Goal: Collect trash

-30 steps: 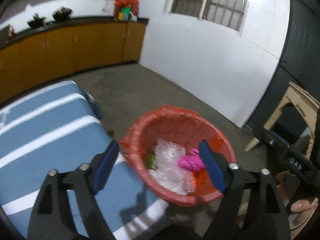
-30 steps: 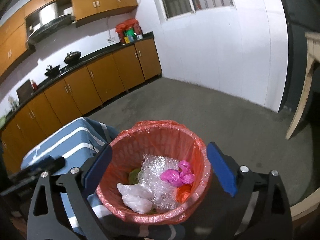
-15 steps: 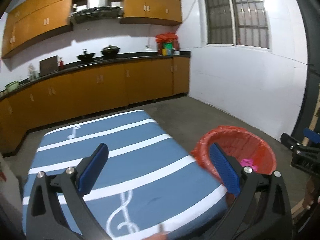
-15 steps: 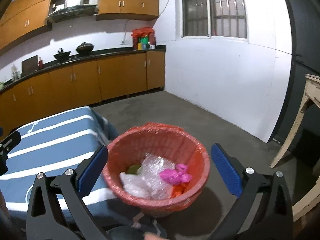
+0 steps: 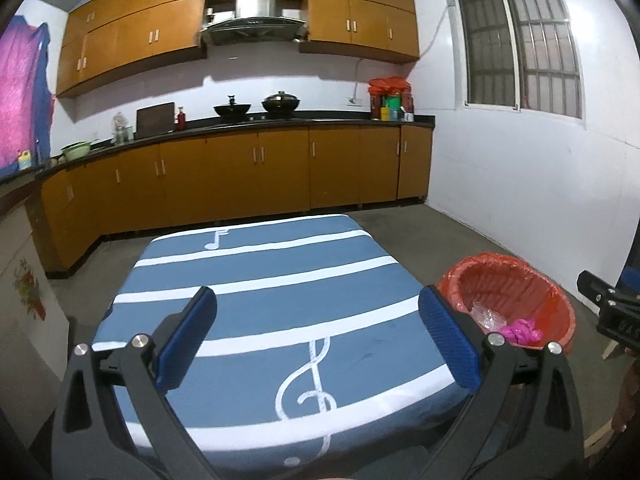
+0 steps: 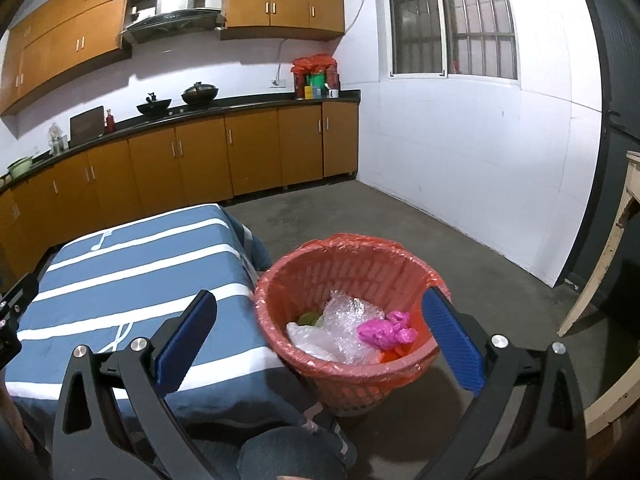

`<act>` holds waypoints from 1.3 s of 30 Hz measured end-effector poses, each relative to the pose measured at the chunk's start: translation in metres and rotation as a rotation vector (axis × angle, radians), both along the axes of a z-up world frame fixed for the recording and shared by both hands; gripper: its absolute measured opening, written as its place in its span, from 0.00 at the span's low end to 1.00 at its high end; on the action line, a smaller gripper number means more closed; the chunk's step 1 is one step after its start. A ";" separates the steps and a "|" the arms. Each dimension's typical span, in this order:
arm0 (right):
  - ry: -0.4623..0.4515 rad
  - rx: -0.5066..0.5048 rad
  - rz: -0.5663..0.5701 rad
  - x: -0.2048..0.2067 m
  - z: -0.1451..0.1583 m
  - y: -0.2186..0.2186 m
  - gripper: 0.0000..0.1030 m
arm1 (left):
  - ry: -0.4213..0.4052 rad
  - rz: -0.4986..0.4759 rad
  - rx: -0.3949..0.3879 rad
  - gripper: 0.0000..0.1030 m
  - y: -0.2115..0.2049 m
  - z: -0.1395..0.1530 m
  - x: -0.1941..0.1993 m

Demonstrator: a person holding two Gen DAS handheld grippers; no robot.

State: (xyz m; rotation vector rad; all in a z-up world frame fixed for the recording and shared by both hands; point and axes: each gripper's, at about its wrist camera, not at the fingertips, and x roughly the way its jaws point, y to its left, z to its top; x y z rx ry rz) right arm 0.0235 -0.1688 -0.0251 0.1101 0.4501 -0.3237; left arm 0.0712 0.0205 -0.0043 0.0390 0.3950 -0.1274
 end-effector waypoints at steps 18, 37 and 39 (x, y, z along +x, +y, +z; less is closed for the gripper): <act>-0.014 -0.057 0.010 -0.030 -0.003 0.026 0.98 | -0.009 0.055 -0.001 0.96 0.014 -0.002 -0.044; -0.012 -0.057 -0.001 -0.044 -0.006 0.027 0.98 | -0.011 0.042 -0.013 0.96 0.008 -0.003 -0.055; -0.013 -0.058 -0.004 -0.045 -0.006 0.026 0.98 | -0.011 0.042 -0.013 0.96 0.008 -0.003 -0.056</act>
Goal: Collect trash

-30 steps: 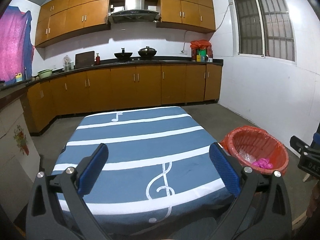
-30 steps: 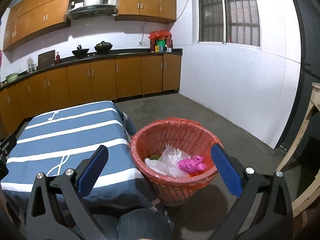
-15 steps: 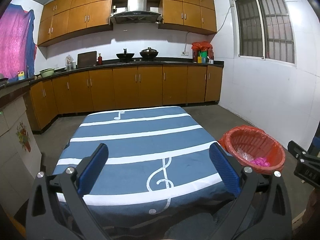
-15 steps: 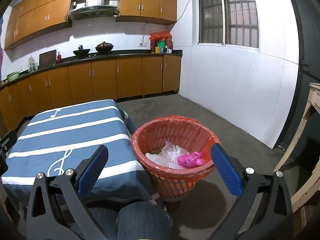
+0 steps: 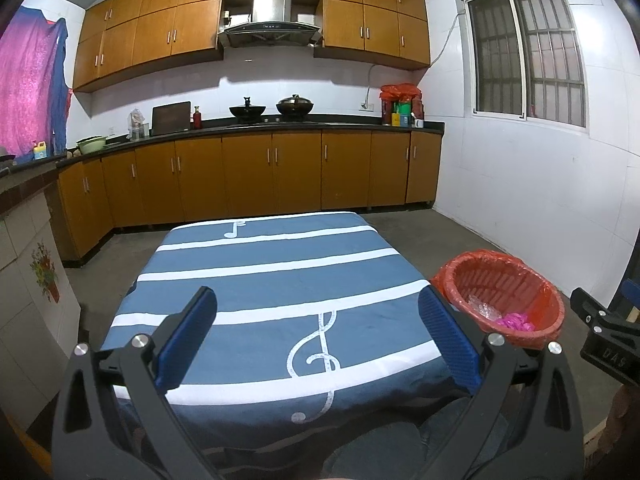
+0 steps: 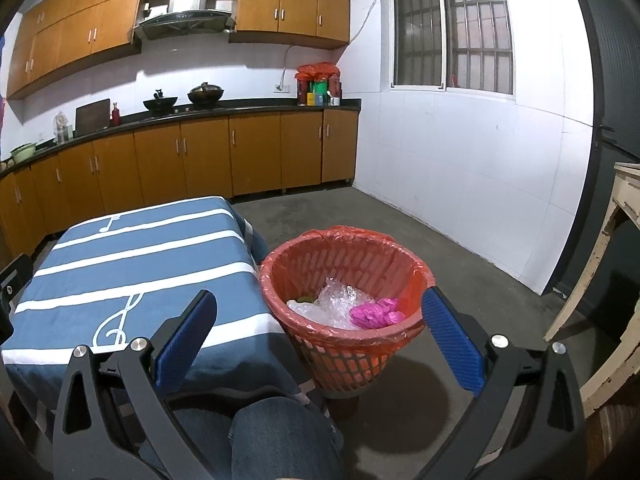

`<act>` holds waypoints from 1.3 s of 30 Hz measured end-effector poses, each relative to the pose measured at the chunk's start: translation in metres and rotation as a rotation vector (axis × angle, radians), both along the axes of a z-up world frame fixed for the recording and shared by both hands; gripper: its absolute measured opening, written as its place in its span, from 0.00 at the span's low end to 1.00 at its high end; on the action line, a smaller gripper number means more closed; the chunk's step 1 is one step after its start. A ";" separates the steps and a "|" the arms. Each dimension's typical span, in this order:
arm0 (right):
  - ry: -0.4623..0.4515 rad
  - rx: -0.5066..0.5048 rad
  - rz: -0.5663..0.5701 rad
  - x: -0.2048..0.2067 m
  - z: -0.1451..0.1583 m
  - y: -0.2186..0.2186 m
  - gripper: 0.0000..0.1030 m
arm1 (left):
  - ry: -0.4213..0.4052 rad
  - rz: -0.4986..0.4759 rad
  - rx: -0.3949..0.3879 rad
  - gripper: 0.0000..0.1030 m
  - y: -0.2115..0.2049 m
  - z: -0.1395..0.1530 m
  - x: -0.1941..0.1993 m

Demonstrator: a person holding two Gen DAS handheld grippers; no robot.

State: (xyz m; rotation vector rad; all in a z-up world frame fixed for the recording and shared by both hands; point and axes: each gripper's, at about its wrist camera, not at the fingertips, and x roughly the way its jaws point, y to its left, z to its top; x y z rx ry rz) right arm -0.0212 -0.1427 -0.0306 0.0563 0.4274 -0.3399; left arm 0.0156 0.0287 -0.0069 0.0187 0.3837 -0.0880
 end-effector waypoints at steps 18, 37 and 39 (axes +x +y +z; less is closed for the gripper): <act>-0.003 -0.008 -0.008 -0.003 0.000 -0.002 0.98 | -0.001 0.002 -0.002 0.96 -0.003 0.000 -0.002; -0.002 -0.006 -0.008 -0.003 -0.001 -0.002 0.98 | -0.001 0.013 -0.011 0.96 -0.004 0.001 -0.003; -0.001 -0.006 -0.007 -0.002 -0.002 -0.002 0.98 | -0.001 0.012 -0.010 0.96 -0.003 0.001 -0.003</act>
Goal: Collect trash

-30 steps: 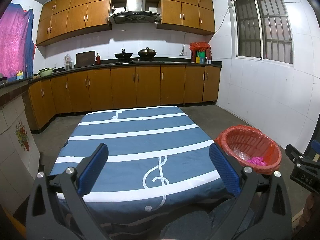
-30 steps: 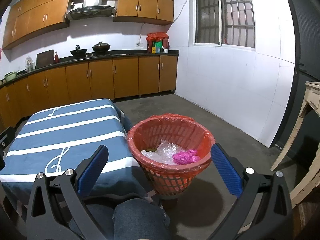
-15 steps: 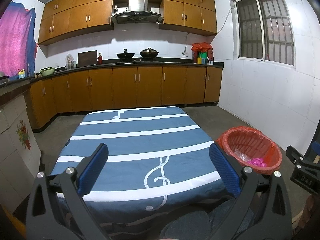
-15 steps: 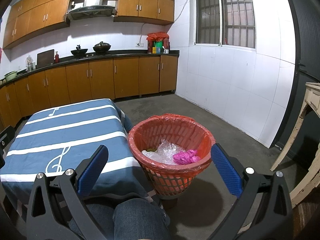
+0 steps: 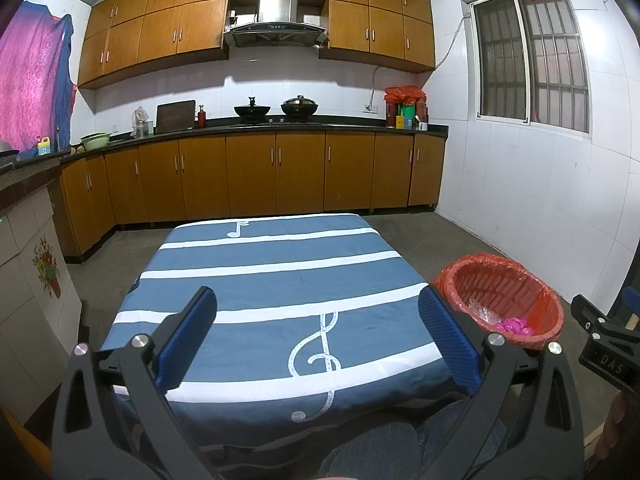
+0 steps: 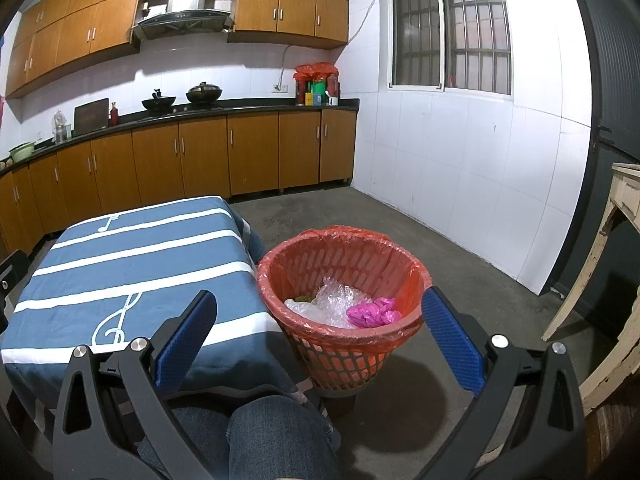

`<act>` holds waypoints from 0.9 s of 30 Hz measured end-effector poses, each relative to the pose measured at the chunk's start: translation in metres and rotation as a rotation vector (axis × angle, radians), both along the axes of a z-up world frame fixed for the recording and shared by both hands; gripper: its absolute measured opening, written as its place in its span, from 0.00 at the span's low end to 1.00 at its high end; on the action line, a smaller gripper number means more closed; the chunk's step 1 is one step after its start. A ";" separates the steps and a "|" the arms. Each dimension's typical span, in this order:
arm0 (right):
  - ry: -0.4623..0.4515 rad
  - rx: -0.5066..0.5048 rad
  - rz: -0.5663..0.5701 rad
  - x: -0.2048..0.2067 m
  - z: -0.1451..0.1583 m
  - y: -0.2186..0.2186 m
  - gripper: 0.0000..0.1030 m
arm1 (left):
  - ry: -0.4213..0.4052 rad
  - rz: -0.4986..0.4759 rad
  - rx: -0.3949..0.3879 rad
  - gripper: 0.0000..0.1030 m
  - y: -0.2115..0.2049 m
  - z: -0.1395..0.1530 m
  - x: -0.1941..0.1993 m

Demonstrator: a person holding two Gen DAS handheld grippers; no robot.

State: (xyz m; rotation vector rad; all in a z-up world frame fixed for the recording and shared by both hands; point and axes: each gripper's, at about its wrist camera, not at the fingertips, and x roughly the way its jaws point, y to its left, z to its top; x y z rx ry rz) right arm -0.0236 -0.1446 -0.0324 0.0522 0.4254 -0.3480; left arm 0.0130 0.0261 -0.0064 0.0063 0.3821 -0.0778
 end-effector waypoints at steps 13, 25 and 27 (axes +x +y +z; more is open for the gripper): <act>0.004 0.006 0.000 0.001 -0.002 -0.001 0.98 | 0.000 0.000 -0.001 0.96 -0.001 0.000 0.000; 0.006 0.009 -0.003 0.001 -0.004 -0.003 0.98 | 0.001 0.000 -0.001 0.96 -0.002 -0.001 -0.001; 0.006 0.009 -0.003 0.001 -0.004 -0.003 0.98 | 0.002 -0.001 -0.001 0.96 -0.002 -0.001 -0.001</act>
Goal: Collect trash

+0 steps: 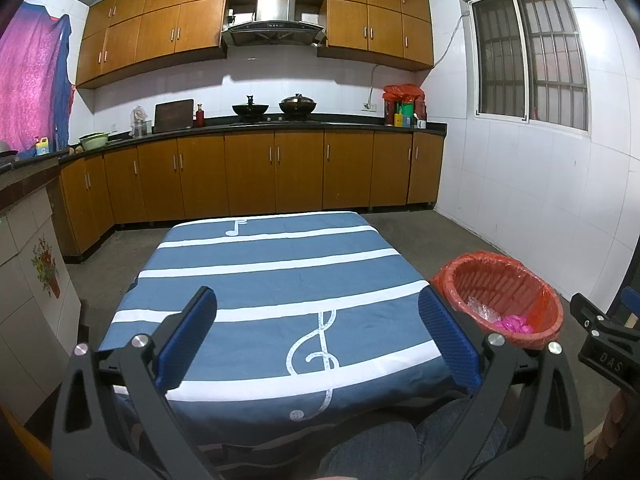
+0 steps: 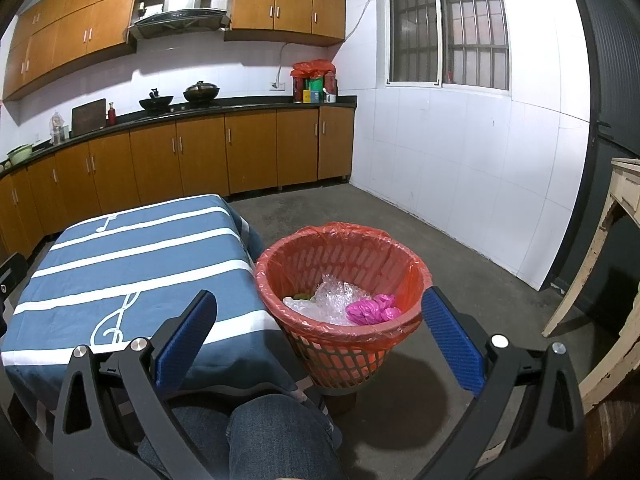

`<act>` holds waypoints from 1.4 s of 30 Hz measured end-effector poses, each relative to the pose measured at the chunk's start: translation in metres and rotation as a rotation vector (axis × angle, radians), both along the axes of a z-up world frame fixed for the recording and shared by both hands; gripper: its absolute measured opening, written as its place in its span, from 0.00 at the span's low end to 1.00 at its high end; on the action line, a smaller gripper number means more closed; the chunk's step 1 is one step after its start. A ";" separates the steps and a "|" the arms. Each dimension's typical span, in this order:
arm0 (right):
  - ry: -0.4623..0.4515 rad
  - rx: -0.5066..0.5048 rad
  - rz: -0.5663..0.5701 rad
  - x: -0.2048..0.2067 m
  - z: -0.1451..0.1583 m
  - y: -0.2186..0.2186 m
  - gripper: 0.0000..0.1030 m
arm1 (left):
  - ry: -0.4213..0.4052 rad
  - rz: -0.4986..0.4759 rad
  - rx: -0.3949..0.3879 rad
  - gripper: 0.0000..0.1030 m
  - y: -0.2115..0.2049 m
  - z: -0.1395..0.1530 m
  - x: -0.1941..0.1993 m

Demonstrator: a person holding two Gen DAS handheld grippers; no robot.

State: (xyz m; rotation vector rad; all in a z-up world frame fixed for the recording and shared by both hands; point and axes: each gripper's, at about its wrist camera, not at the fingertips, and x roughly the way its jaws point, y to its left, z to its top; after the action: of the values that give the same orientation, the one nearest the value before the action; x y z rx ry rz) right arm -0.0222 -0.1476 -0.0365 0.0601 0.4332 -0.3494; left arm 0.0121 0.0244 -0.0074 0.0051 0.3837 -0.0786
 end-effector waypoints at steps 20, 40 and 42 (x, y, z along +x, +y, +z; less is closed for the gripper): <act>0.002 0.004 -0.001 -0.001 -0.001 -0.001 0.98 | 0.006 0.001 -0.001 0.96 -0.003 -0.003 -0.001; 0.004 0.006 -0.001 -0.002 0.000 -0.002 0.98 | 0.025 -0.004 -0.001 0.96 0.003 -0.011 0.005; 0.004 0.007 -0.001 -0.002 -0.001 -0.001 0.98 | 0.028 -0.006 -0.003 0.96 0.004 -0.012 0.007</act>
State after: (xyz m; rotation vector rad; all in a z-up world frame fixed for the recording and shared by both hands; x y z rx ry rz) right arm -0.0246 -0.1487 -0.0372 0.0662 0.4386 -0.3492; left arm 0.0192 0.0283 -0.0189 0.0026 0.4120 -0.0853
